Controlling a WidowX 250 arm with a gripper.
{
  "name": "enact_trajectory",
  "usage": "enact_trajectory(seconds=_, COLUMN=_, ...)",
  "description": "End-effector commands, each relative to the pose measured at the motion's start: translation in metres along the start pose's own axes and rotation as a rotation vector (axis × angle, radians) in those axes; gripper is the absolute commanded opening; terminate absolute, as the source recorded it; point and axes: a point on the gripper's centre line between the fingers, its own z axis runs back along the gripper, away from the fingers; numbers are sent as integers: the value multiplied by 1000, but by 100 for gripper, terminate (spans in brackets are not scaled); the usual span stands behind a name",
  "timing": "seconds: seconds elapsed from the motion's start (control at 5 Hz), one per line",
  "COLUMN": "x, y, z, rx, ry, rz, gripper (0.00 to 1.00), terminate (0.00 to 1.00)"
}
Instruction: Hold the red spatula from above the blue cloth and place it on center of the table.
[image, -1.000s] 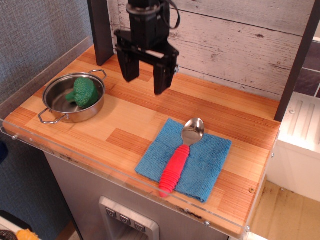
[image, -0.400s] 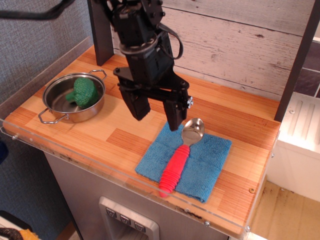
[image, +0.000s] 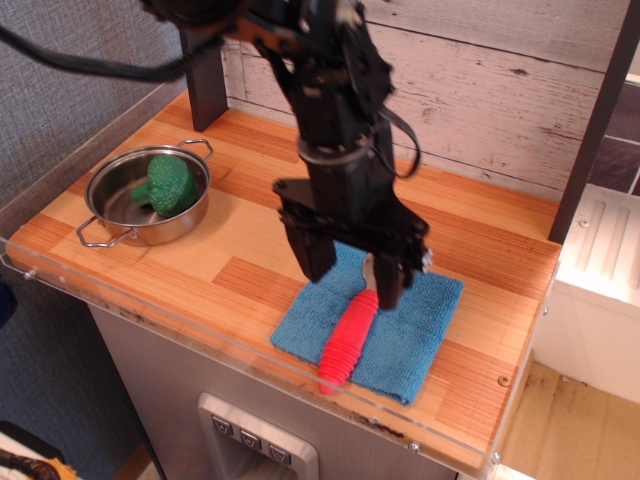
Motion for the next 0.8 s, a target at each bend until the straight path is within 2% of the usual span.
enact_trajectory(seconds=0.0, x=-2, y=-14, z=-6, rx=37, ry=-13, rz=13, gripper=100, terminate=0)
enact_trajectory(seconds=0.6, x=-4, y=3, z=-31, rx=77, ry=37, rz=36, gripper=100, terminate=0)
